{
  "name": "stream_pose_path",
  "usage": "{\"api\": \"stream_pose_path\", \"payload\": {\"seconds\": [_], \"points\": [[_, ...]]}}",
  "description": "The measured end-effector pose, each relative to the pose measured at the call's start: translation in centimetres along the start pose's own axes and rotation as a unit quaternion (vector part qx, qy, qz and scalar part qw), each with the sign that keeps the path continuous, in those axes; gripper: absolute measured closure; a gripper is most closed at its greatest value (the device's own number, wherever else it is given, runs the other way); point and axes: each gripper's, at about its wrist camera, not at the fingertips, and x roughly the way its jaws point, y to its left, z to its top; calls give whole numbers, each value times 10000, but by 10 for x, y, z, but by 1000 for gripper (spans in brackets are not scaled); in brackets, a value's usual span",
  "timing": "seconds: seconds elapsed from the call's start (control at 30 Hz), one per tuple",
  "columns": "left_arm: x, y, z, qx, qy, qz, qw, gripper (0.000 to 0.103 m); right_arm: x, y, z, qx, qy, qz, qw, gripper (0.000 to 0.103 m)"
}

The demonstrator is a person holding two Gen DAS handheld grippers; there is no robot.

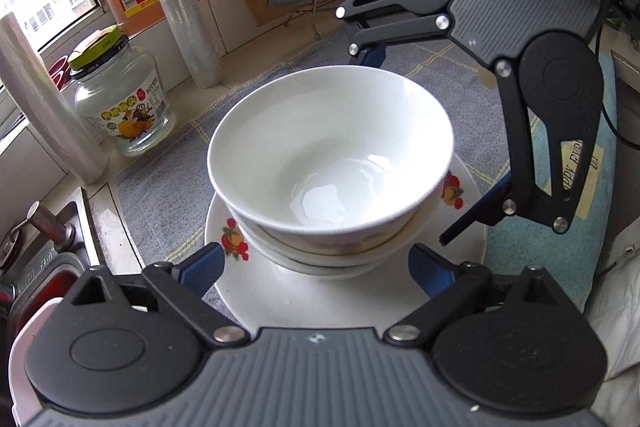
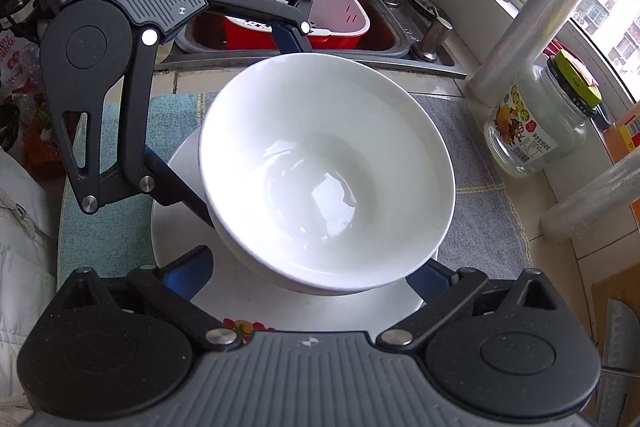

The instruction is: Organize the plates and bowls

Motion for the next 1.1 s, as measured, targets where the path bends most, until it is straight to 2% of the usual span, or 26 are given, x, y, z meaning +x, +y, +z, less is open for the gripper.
{"api": "stream_pose_path", "payload": {"seconds": [0.1,0.27,0.37,0.43,0.5,0.6,0.67,0.77,0.8,0.87,0.93,1.1], "points": [[-8,-4,-7,-215,-56,141,9997,5,-9,10,-8,84,-28,-160,9998,0],[-32,-21,-19,-699,-250,682,9949,3,-28,25,-21,539,-113,-592,9967,0],[-52,-43,-26,-1019,-479,1379,9840,2,-49,39,-32,1029,-377,-836,9905,0],[-64,-58,-30,-1302,-529,1688,9756,2,-60,48,-38,1444,-404,-1115,9824,0],[-75,-72,-31,-1737,-568,1829,9660,1,-72,57,-44,2011,-427,-1449,9679,0],[-90,-87,-28,-2495,-507,1808,9500,1,-86,71,-51,2922,-354,-1735,9398,0],[-99,-97,-26,-2794,-501,1895,9400,1,-93,78,-56,3530,-305,-1853,9166,0],[-107,-106,-21,-3114,-262,2124,9259,1,-105,92,-65,4316,-292,-2047,8781,0],[-112,-108,-22,-3206,-258,2151,9221,1,-109,97,-68,4488,-300,-2058,8691,0],[-121,-114,-22,-3297,-313,2128,9193,1,-119,107,-74,4692,-415,-2093,8569,0],[-129,-120,-23,-3381,-319,2087,9171,1,-128,115,-76,4777,-461,-2166,8502,0],[-141,-132,-24,-3438,-337,2030,9162,2,-143,130,-73,4737,-529,-2507,8426,0]]}}
